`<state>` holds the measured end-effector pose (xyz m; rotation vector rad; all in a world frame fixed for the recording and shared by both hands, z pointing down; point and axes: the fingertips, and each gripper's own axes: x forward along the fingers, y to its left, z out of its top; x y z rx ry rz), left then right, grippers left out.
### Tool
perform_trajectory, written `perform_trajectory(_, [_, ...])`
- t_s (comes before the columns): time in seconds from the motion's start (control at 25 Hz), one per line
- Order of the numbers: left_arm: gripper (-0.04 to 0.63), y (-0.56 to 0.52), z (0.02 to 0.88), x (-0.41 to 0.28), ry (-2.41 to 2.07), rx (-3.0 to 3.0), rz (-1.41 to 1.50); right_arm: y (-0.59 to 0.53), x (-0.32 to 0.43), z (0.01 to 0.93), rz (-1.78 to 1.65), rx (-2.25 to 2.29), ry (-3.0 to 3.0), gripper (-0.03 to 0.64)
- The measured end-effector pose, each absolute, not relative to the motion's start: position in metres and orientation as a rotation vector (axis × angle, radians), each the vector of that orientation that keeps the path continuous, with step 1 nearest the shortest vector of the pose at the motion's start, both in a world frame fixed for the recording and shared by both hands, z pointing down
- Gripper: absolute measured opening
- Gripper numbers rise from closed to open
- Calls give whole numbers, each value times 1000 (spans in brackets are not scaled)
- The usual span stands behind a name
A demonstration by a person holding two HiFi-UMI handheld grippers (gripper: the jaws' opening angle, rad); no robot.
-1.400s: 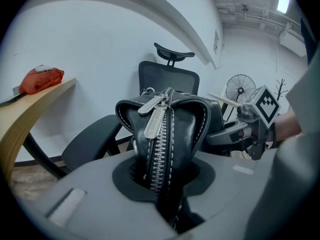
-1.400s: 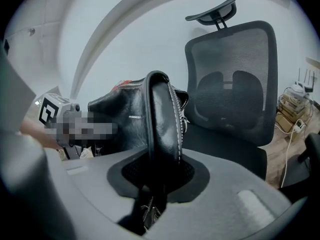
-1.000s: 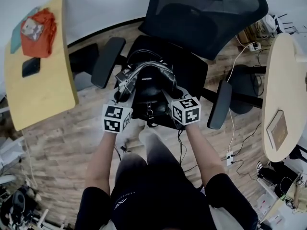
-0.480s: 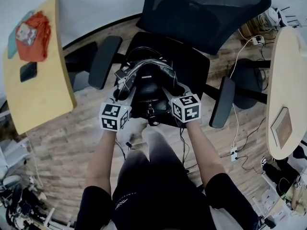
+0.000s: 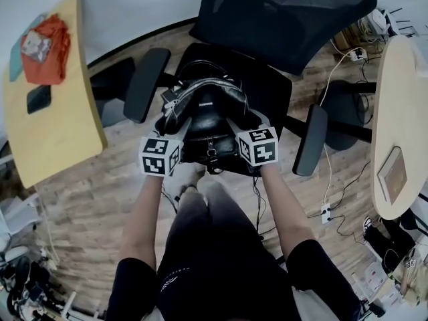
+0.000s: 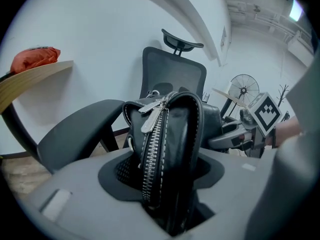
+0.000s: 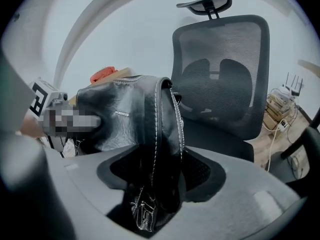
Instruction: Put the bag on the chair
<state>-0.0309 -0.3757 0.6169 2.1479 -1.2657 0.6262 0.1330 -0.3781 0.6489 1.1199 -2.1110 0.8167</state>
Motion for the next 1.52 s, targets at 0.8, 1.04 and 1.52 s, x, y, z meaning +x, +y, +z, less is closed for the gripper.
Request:
perform_trajectory(0.8, [348,-357,580,-50,-1241,2243,681,-365,156,590,800,1424,-2072,290])
perform_trajectory(1.04, [330,-348,558,-58,-1239,2264,629,-349,149,567,849,1436,-2110,254])
perform_trajectory(1.52, [89,-310,507,-79,-1251,2252,499,-309,138,520,880,1502,-2180,90])
